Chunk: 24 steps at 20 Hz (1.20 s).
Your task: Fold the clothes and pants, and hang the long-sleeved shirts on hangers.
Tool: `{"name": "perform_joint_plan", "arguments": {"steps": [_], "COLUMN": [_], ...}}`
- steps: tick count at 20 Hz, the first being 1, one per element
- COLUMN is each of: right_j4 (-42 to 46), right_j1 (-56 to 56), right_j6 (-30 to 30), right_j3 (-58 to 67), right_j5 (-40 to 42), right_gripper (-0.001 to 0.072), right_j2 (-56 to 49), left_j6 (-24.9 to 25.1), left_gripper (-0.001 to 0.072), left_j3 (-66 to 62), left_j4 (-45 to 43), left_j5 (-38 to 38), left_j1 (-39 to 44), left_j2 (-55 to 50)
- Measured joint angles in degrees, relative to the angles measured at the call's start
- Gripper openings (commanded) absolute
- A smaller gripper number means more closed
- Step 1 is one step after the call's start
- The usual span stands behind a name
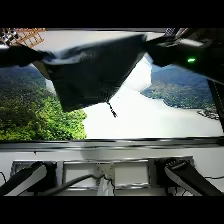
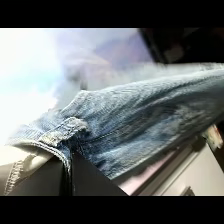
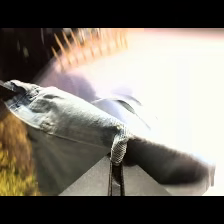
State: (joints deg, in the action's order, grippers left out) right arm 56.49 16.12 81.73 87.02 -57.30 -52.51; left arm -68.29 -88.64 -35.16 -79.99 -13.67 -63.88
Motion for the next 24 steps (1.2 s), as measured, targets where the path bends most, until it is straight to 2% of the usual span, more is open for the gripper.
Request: {"name": "perform_joint_plan", "arguments": {"steps": [8,11,16,20,24], "right_j4": [1.57,0.7,-2.67,2.34,5.88], "right_j1": [-0.02,-0.02,-0.02,-0.02,-0.02], "right_j6": [6.47,10.51,21.38,23.71,21.22], "right_j3": [10.12,11.54,12.24,11.39,6.27], "right_j5": [-11.45,-16.2,-23.67,-24.92,-21.18], "right_gripper": [0.003,0.003,0.003,0.0031,0.0032], "right_j2": [5.57,8.09,9.51,4.11,-8.5], "left_j6": [-5.64,-6.86,-11.76,-13.88,-12.72], "left_gripper": [0.0011,0.0011,0.0011,0.0011,0.0011], "left_j3": [-4.52,-4.66,-0.79,6.82,11.56], "left_j4": [-0.48,-3.37,-11.65,-15.1,-17.7], "left_j5": [-7.58,-11.61,-18.32,-17.94,-12.13], "left_j1": [2.64,8.41,18.25,20.79,21.42], "left_j2": [11.21,16.39,21.9,19.34,5.75]}}
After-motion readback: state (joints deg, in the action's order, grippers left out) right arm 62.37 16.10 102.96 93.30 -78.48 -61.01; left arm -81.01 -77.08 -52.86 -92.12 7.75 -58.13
